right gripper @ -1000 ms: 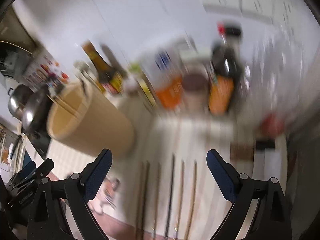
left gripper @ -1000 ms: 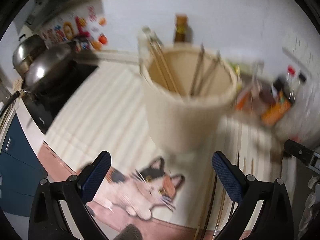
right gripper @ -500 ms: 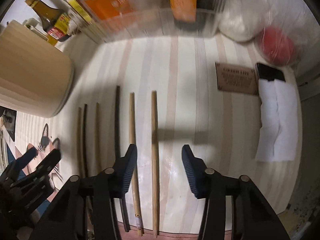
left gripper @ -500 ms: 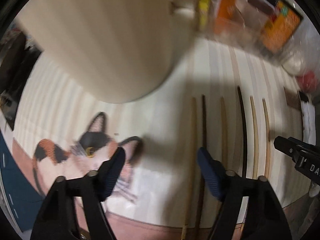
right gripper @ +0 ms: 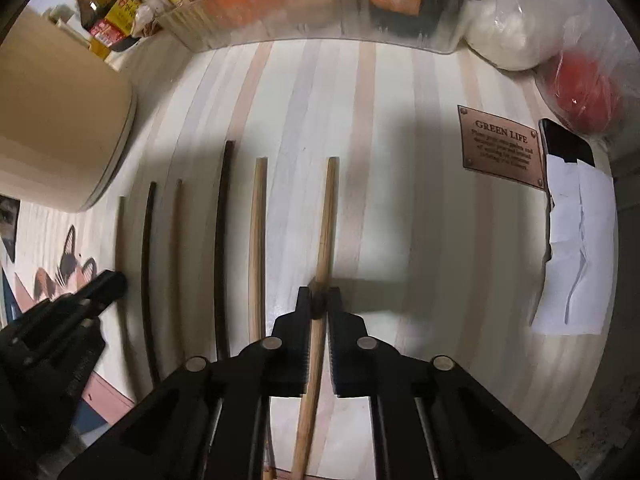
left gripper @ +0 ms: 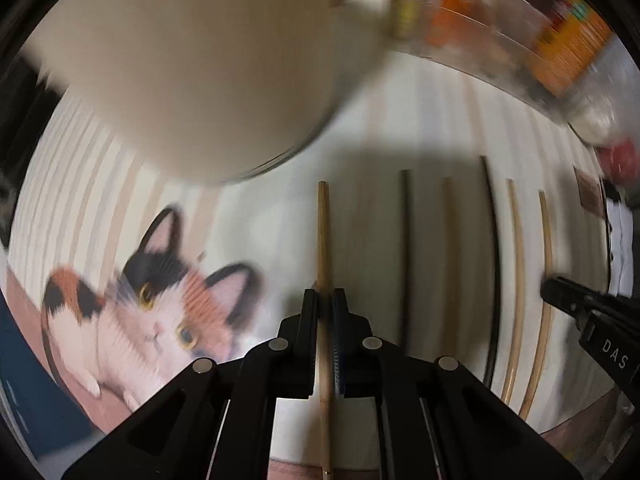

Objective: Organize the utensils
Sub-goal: 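Grasp a wooden chopstick with the left tool while the right tool grasps another wooden one, then lift both wooden chopsticks and carry them over the beige holder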

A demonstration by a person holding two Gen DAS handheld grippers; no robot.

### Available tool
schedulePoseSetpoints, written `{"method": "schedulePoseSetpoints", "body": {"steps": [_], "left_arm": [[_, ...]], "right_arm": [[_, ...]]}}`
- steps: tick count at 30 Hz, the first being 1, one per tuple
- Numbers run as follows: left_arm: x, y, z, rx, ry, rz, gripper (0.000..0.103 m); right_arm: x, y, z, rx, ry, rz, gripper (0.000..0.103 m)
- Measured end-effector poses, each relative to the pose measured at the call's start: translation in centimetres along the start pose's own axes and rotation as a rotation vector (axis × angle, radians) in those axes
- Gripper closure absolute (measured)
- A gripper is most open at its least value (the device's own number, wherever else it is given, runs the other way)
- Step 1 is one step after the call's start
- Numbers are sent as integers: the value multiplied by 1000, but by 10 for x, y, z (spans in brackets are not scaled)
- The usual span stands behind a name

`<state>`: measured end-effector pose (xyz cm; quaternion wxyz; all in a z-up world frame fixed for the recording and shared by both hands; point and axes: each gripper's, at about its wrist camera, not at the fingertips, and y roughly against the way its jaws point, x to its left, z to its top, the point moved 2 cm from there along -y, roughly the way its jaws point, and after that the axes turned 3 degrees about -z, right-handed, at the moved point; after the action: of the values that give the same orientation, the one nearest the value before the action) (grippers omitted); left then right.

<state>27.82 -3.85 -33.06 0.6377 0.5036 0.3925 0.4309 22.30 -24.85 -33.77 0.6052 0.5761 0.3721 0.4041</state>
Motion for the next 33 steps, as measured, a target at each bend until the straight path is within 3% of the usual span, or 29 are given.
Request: {"method": "schedulePoseSetpoints", "body": {"steps": [6,9,15,17,33], "left_arm": [[42,8,-33,69,134,-49,99],[45,8,-43,80,115,-61,98],[35,8,-41,94,54,-18,96],[32,6,-43,88,44,-11,95],[36,8,-41,85,40,-9,95]], "right_arm": [[-7,-1,-28,108,62,29,97],[-9,0,-40,141,101,21,96],[-7,-4,-29,205,116,-14,96],[-2,-11,-15,210,129,-33,96],[44,-15,-8,204,114,-112,95]]}}
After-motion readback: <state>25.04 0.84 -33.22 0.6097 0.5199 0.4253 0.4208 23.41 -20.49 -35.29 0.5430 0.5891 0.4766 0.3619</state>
